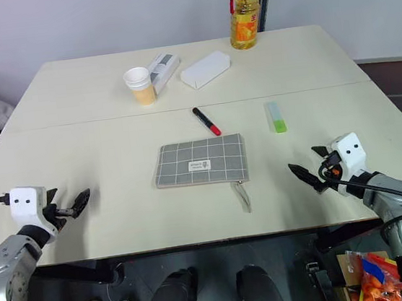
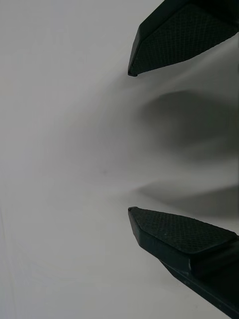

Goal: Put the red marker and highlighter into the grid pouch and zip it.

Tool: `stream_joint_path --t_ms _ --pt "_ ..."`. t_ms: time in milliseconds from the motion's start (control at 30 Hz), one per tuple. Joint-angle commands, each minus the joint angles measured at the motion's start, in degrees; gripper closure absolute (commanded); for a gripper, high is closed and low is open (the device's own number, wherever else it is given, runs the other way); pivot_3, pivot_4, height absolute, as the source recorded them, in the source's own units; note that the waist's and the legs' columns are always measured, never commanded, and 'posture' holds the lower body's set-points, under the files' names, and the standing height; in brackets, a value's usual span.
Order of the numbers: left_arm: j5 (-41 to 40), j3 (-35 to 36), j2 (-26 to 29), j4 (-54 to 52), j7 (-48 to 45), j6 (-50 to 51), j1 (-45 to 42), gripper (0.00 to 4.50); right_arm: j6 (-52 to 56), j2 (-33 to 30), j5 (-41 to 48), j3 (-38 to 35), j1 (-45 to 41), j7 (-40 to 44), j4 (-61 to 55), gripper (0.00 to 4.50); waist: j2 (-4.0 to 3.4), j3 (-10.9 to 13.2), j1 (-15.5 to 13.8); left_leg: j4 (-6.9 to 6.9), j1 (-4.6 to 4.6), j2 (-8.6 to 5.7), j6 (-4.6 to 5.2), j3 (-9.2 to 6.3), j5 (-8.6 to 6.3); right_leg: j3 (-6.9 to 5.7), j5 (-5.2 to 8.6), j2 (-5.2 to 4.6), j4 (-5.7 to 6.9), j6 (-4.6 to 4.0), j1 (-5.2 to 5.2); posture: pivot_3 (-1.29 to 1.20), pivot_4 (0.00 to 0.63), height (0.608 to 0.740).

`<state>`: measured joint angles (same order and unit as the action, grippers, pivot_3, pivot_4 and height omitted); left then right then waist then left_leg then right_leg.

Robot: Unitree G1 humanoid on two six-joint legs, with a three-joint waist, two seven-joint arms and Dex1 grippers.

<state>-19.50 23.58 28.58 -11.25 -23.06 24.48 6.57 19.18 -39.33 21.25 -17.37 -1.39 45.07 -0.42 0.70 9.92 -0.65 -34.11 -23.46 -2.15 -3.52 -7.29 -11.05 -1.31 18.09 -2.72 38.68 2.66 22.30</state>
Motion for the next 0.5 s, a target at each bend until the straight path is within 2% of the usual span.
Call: stream_joint_path --t_ms 33,233,400,500 --pt "-0.9 1.6 -0.2 -3.1 0.2 -1.3 0.6 0.0 -1.9 -0.2 -0.3 0.4 -1.4 0.8 0.5 0.04 -0.01 0.0 0.0 0.0 0.0 0.0 0.0 0.0 0.0 0.0 0.0 0.0 -0.01 0.0 -0.01 0.0 0.15 0.74" --pt "-1.3 1.6 -1.4 -3.5 1.7 -0.5 -0.1 0.0 -2.2 0.1 -0.4 1.3 -2.4 0.3 0.5 0.04 -0.06 0.0 0.0 0.0 0.0 0.0 0.0 0.02 0.0 0.05 0.0 -0.01 -0.08 -0.01 -0.02 0.0 0.15 0.74" --pt "0.0 -2.1 -1.9 -3.9 1.1 -1.7 -0.7 0.0 -1.2 1.5 0.1 2.9 -3.4 -0.9 -2.1 0.04 -0.05 0.0 0.0 0.0 -0.01 0.0 0.0 0.05 0.0 0.05 -0.01 -0.01 -0.12 0.0 -0.04 0.0 0.15 0.74" --pt "0.6 -3.5 -2.8 -4.2 1.0 -3.2 -0.6 0.0 0.5 3.1 0.9 5.2 -4.1 -1.5 -5.3 0.9 -0.05 0.0 0.1 0.0 -0.01 0.0 0.0 0.04 0.0 0.06 -0.02 0.0 -0.12 0.01 -0.03 0.0 0.15 0.74"
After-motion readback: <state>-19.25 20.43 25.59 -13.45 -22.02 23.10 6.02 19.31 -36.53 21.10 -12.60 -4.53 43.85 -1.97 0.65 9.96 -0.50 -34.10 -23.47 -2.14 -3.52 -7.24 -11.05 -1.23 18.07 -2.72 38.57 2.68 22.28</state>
